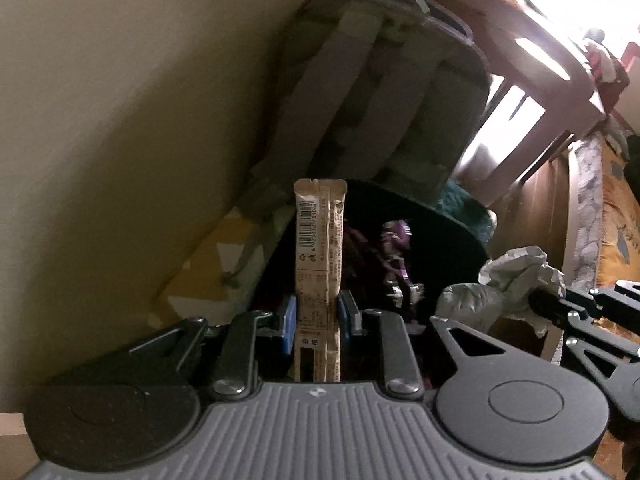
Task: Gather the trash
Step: 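Carry the stick wrapper and silver foil with both tools to the black bin, then open both tools over the bin to drop the wrapper and foil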
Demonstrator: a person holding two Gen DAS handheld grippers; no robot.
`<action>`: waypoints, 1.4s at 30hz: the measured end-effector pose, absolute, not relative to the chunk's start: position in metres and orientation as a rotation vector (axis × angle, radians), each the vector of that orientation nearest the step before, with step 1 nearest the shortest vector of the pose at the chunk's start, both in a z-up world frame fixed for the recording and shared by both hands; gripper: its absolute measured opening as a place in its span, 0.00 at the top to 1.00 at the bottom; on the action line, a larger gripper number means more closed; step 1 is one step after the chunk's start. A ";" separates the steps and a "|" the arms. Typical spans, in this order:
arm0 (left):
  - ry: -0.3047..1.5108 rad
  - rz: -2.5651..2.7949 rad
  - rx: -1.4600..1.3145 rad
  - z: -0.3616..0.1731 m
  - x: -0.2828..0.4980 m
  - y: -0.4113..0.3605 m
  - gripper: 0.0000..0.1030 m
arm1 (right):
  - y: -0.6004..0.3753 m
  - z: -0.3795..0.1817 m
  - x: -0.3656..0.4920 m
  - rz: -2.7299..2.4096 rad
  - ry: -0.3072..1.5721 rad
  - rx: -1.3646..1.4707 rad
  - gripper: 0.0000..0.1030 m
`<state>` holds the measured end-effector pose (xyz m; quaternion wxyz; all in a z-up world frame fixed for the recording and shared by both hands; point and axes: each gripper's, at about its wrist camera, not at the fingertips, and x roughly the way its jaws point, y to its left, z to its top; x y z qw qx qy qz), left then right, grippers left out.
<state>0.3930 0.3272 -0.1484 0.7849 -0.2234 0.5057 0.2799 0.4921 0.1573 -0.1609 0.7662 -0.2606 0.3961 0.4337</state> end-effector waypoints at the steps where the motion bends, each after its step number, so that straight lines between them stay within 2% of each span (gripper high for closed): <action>1: 1.095 0.603 -0.491 -0.153 0.394 0.331 0.80 | 0.163 -0.166 0.490 0.941 0.854 -0.600 0.93; 15: 1.218 0.562 -0.423 -0.206 0.427 0.318 0.80 | 0.197 -0.210 0.481 0.960 0.850 -0.792 0.92; 19: 1.246 0.553 -0.393 -0.218 0.432 0.316 0.80 | 0.195 -0.213 0.482 0.976 0.889 -0.757 0.84; 26: 1.253 0.554 -0.359 -0.222 0.433 0.310 0.79 | 0.189 -0.207 0.474 1.008 0.922 -0.706 0.79; 30: 1.252 0.547 -0.376 -0.222 0.432 0.307 0.70 | 0.183 -0.202 0.478 1.019 0.964 -0.635 0.73; 31: 1.248 0.545 -0.380 -0.221 0.431 0.306 0.65 | 0.181 -0.200 0.479 1.020 0.970 -0.613 0.70; 32: 1.240 0.546 -0.378 -0.219 0.429 0.305 0.52 | 0.179 -0.198 0.481 1.018 0.978 -0.592 0.69; 34: 1.212 0.547 -0.364 -0.214 0.425 0.302 0.33 | 0.173 -0.192 0.482 1.016 0.991 -0.548 0.67; 42: 1.135 0.504 -0.305 -0.179 0.408 0.282 0.32 | 0.140 -0.158 0.481 1.030 0.970 -0.404 0.51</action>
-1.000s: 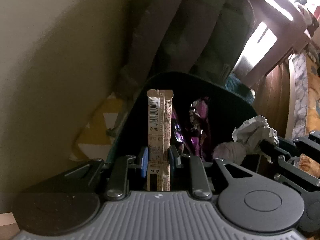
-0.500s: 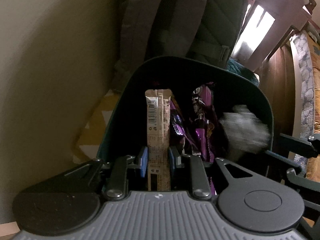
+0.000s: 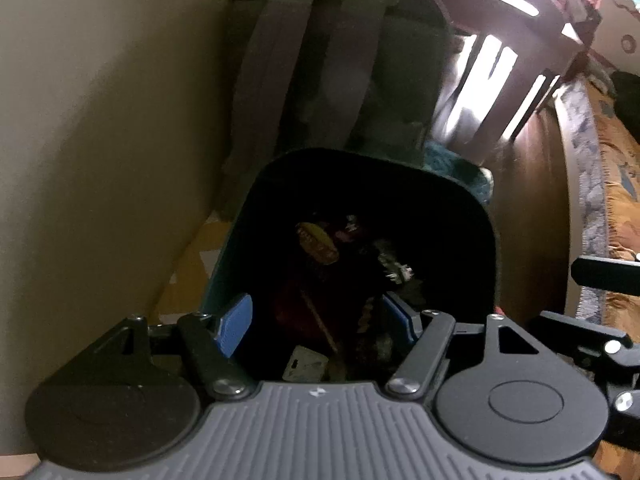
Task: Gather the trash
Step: 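Open both tools over the bin to drop the wrapper and foil, then move both tools back toward the red mesh sleeve and orange wrapper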
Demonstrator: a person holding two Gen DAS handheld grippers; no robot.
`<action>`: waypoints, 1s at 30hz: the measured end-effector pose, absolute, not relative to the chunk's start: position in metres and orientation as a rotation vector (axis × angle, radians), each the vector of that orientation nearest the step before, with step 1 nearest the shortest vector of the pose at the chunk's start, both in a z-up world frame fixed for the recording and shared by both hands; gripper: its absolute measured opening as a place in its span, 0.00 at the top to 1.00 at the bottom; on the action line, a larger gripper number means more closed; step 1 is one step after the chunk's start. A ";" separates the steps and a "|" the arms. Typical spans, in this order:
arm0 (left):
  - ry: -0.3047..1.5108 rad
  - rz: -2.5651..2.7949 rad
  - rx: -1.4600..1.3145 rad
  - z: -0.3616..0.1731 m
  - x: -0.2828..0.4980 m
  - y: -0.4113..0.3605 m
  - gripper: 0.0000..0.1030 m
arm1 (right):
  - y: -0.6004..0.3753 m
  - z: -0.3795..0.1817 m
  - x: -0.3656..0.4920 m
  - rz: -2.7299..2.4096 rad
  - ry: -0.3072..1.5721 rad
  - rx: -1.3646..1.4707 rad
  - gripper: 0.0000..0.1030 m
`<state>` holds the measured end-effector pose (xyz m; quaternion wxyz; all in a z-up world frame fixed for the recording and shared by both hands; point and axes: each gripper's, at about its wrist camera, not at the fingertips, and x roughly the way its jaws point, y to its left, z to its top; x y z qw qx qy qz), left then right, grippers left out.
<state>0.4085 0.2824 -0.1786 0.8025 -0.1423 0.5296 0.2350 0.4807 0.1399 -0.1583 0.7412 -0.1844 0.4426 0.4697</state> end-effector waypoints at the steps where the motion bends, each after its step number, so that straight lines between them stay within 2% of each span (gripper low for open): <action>1: 1.127 0.495 -0.300 -0.173 0.407 0.280 0.32 | 0.135 -0.154 0.480 1.032 0.970 -0.384 0.51; 8: 1.065 0.429 -0.256 -0.138 0.402 0.252 0.32 | 0.089 -0.124 0.478 1.030 0.939 -0.276 0.40; 19: 0.986 0.282 -0.168 -0.094 0.438 0.175 0.32 | -0.007 -0.095 0.488 0.934 0.895 -0.115 0.31; 24: 0.968 0.212 -0.106 -0.091 0.467 0.130 0.31 | -0.055 -0.098 0.500 0.858 0.895 -0.042 0.26; 26: 0.969 0.175 -0.097 -0.094 0.479 0.113 0.22 | -0.074 -0.101 0.505 0.824 0.892 -0.030 0.22; 30: 0.972 0.118 -0.097 -0.110 0.502 0.078 0.22 | -0.114 -0.115 0.518 0.749 0.905 -0.002 0.18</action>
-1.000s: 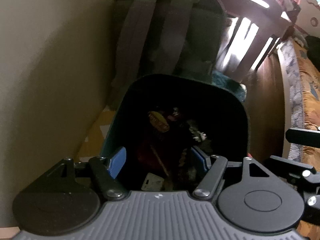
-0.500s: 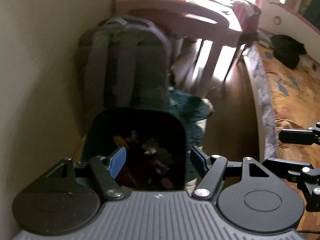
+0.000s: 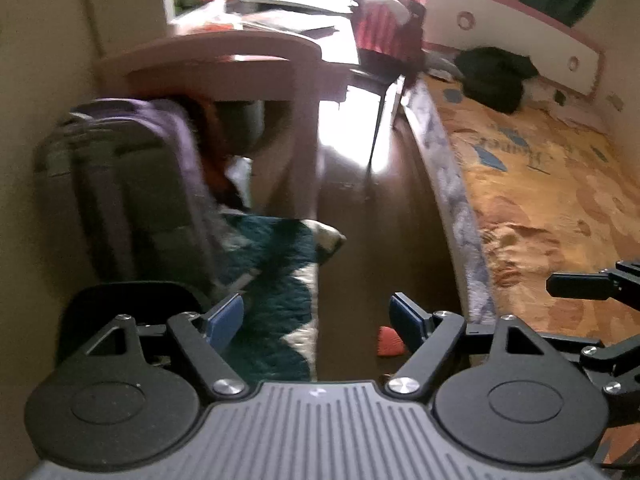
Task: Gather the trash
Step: 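Move both tools back toward the red mesh sleeve and orange wrapper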
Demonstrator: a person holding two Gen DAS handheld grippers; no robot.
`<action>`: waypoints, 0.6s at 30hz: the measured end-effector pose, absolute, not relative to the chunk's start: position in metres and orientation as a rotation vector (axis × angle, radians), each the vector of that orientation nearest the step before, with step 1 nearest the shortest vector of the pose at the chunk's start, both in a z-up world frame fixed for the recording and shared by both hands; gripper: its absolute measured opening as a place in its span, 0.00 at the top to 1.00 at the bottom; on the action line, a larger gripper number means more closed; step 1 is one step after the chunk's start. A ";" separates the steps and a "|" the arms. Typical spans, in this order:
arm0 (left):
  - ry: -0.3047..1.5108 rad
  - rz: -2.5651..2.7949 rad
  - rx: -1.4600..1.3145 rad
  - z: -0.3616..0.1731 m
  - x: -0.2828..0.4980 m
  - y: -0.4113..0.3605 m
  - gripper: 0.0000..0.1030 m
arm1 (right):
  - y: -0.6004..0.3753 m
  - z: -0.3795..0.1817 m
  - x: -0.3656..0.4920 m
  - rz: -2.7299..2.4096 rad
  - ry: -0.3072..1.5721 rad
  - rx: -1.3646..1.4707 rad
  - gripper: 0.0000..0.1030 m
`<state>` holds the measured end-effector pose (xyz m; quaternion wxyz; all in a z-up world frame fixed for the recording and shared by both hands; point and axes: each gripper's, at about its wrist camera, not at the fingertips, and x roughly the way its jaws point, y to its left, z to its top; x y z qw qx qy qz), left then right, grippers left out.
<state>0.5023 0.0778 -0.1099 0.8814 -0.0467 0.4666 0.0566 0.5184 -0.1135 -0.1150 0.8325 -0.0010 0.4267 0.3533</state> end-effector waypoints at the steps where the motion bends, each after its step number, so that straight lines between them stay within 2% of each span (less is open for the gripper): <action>1: 0.984 0.103 -0.102 -0.115 0.509 0.071 0.22 | -0.124 -0.120 0.523 0.725 0.909 0.005 0.16; 7: 1.062 0.026 -0.109 -0.161 0.546 0.027 0.21 | -0.182 -0.164 0.551 0.584 0.983 0.070 0.09; 11: 1.111 -0.015 -0.090 -0.204 0.567 0.003 0.20 | -0.209 -0.201 0.571 0.523 1.024 0.076 0.00; 18: 1.216 -0.022 -0.103 -0.308 0.591 -0.025 0.20 | -0.238 -0.294 0.612 0.446 1.111 0.098 0.00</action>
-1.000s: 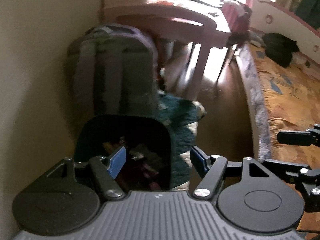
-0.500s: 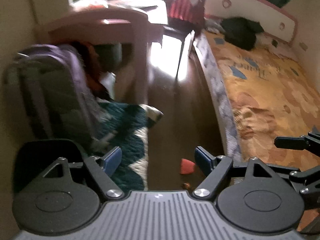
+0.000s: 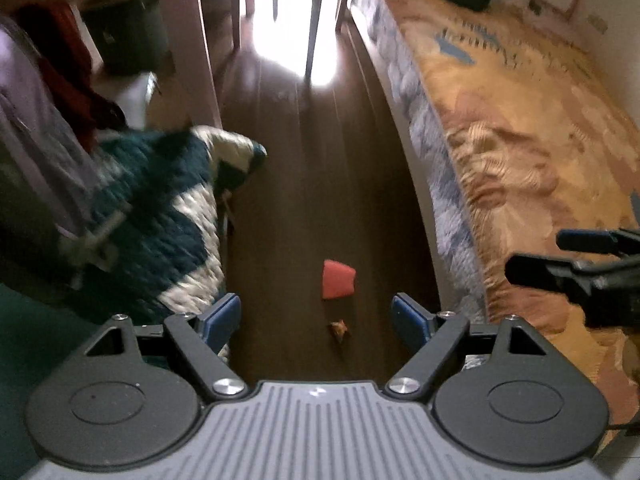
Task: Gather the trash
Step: 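Move both tools back toward the red mesh sleeve and orange wrapper, then grasp the orange wrapper with the left tool while the right tool grasps the red mesh sleeve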
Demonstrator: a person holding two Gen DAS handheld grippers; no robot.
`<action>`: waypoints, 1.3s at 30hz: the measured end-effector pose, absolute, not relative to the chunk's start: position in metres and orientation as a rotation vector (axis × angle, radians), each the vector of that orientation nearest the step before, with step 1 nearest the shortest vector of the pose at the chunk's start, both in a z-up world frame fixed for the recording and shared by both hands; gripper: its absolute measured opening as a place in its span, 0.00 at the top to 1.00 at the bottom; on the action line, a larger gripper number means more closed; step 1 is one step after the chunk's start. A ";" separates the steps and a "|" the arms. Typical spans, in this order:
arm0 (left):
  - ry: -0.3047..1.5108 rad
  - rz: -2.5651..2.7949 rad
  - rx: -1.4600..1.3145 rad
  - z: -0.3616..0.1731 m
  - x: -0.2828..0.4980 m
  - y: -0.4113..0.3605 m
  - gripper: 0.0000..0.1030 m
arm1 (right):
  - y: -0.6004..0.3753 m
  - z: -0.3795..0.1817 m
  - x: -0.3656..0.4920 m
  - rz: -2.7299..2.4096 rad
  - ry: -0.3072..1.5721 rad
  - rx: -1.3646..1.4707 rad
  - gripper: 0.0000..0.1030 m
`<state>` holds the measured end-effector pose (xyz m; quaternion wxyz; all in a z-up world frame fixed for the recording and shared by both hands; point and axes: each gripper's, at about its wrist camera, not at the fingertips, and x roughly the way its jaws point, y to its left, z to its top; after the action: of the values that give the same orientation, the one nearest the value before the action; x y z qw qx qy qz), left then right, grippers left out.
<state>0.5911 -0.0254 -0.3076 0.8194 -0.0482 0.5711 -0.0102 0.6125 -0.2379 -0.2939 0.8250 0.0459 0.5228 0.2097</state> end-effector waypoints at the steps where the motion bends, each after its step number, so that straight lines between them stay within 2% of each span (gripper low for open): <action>1: 1.227 -0.018 -0.105 -0.323 0.593 -0.028 0.20 | -0.238 -0.309 0.619 0.438 1.126 0.101 0.00; 21: 1.388 0.048 -0.132 -0.643 0.615 -0.076 0.20 | -0.214 -0.616 0.700 0.401 1.300 0.057 0.00; 32: 1.462 -0.089 -0.165 -0.772 0.632 -0.102 0.20 | -0.199 -0.755 0.726 0.450 1.415 0.007 0.01; 39: 1.460 -0.300 0.117 -0.826 0.634 -0.131 0.20 | -0.193 -0.810 0.741 0.473 1.471 -0.036 0.01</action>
<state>0.6340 -0.1307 -0.8257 0.7333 0.0531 0.6640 -0.1366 0.7413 -0.1931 -0.8104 0.7161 -0.0161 0.6643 0.2136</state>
